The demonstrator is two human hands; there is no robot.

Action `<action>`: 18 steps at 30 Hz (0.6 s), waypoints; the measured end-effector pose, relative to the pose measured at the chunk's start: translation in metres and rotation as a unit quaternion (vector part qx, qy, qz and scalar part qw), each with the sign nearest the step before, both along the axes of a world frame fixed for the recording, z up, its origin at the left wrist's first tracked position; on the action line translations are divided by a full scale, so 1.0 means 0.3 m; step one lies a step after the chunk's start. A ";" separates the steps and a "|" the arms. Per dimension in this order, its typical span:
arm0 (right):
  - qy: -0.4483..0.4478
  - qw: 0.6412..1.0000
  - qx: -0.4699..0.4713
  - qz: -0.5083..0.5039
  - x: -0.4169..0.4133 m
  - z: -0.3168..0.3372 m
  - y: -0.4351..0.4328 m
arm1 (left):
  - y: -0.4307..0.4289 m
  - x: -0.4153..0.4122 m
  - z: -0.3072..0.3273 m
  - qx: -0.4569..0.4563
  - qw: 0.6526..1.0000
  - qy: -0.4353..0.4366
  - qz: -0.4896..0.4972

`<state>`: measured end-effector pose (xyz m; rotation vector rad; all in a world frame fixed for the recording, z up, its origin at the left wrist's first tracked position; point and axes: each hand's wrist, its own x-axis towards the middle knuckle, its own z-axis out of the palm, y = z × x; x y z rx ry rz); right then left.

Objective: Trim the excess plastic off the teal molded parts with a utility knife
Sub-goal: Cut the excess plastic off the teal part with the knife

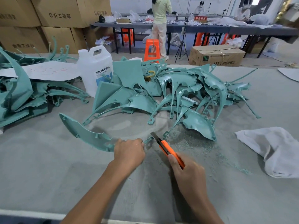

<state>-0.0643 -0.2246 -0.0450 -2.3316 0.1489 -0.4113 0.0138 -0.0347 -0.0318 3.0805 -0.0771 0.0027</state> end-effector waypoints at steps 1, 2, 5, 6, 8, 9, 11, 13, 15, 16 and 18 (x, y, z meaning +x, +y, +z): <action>-0.003 1.000 0.002 -0.002 0.002 -0.003 0.001 | 0.000 -0.002 0.000 0.000 1.000 -0.002 -0.002; -0.002 1.000 0.002 -0.006 0.006 -0.006 0.001 | 0.001 -0.004 0.000 -0.002 1.000 -0.003 -0.004; 0.017 1.000 -0.015 -0.011 0.015 -0.013 0.002 | 0.008 -0.010 0.005 -0.025 1.000 0.001 0.001; 0.016 1.000 -0.012 -0.012 0.014 -0.016 0.001 | 0.009 -0.011 0.011 -0.033 0.999 0.004 0.004; 0.000 1.000 0.018 -0.023 0.010 -0.019 -0.002 | 0.013 -0.012 0.028 -0.053 0.999 0.000 0.000; -0.010 0.998 0.045 -0.035 0.008 -0.016 -0.004 | 0.012 -0.016 0.039 -0.071 0.997 -0.009 -0.007; -0.024 0.991 0.113 -0.065 0.003 -0.007 -0.010 | -0.015 -0.024 0.064 -0.137 0.989 -0.042 -0.035; -0.027 0.978 0.184 -0.099 -0.004 0.007 -0.016 | -0.069 -0.019 0.088 -0.248 0.962 -0.087 -0.070; -0.045 0.964 0.230 -0.124 -0.012 0.018 -0.022 | -0.126 0.004 0.119 -0.349 0.923 -0.132 -0.097; -0.052 0.961 0.239 -0.130 -0.017 0.022 -0.024 | -0.152 0.014 0.140 -0.376 0.910 -0.137 -0.111; -0.054 0.957 0.252 -0.132 -0.020 0.022 -0.027 | -0.186 0.027 0.176 -0.371 0.912 -0.090 -0.151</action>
